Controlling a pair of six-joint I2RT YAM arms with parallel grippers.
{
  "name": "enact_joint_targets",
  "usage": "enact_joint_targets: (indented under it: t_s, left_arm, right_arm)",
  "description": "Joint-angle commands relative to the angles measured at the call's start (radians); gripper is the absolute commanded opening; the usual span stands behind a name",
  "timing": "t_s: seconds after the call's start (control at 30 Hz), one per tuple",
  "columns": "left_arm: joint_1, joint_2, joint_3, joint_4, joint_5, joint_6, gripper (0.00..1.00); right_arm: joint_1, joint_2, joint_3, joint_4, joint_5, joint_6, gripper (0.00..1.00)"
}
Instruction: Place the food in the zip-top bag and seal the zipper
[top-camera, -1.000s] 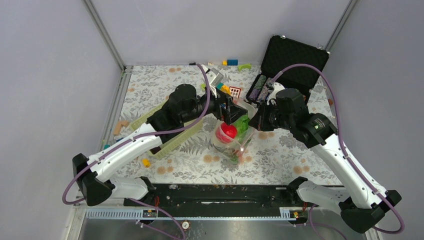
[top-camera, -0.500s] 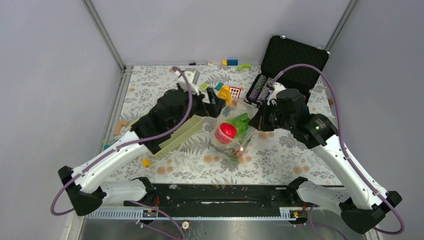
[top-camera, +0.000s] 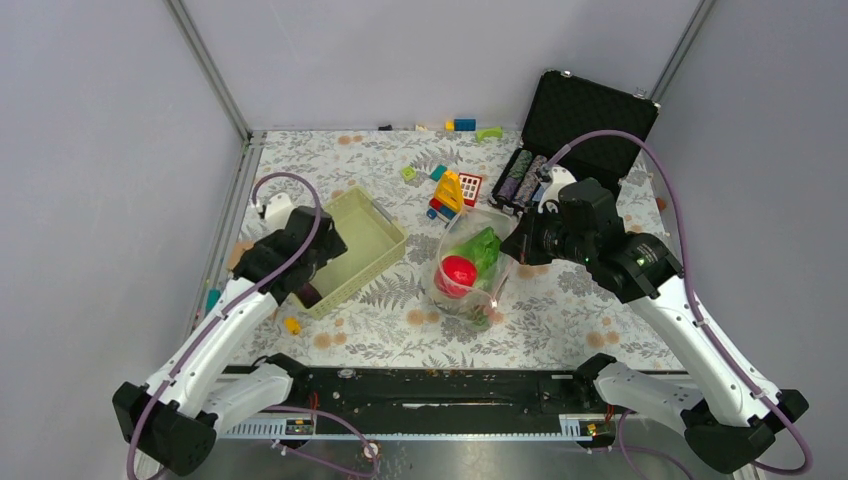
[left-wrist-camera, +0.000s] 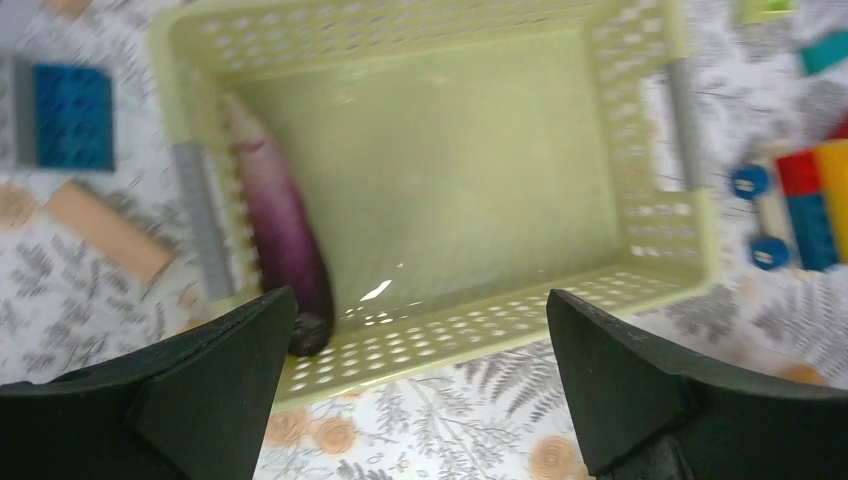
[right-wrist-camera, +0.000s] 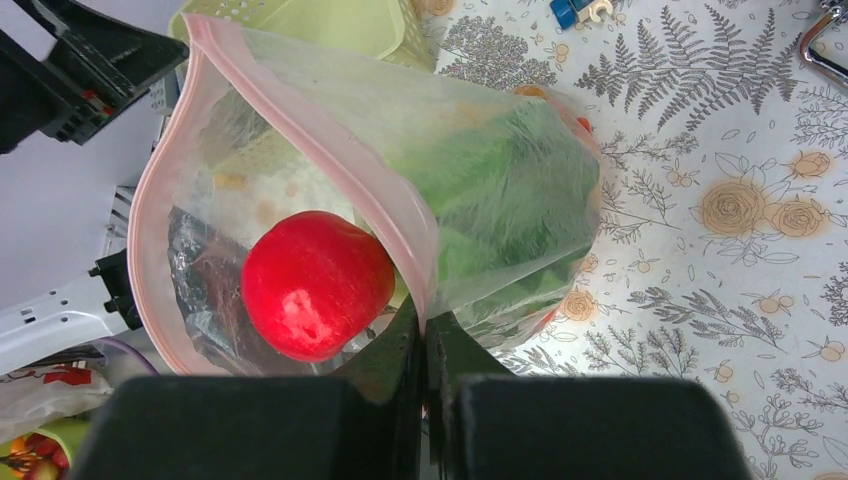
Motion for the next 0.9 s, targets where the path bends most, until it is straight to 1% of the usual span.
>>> enact_joint_targets:
  t_s: [0.0, 0.17, 0.3, 0.47, 0.57, 0.87]
  left_arm:
    - [0.062, -0.022, -0.064, -0.069, -0.025, -0.106, 0.99]
    - [0.091, 0.008, -0.155, 0.004, -0.023, -0.135, 0.99]
    - [0.118, 0.036, -0.184, 0.081, -0.019, -0.135, 0.99]
    - [0.147, 0.058, -0.228, 0.124, -0.02, -0.144, 0.99]
    - [0.163, 0.056, -0.259, 0.178, 0.011, -0.138, 0.99]
    - [0.184, 0.053, -0.285, 0.165, 0.007, -0.15, 0.99]
  right_arm:
    - [0.001, 0.003, 0.003, 0.038, -0.003, -0.039, 0.0]
    - [0.003, 0.018, -0.003, 0.036, -0.002, -0.054, 0.0]
    - [0.002, 0.032, 0.001, 0.036, -0.009, -0.064, 0.0]
    - [0.002, 0.033, -0.001, 0.035, -0.003, -0.069, 0.0]
    - [0.002, 0.041, -0.001, 0.036, -0.007, -0.069, 0.0]
    - [0.002, 0.053, 0.002, 0.036, -0.01, -0.068, 0.0]
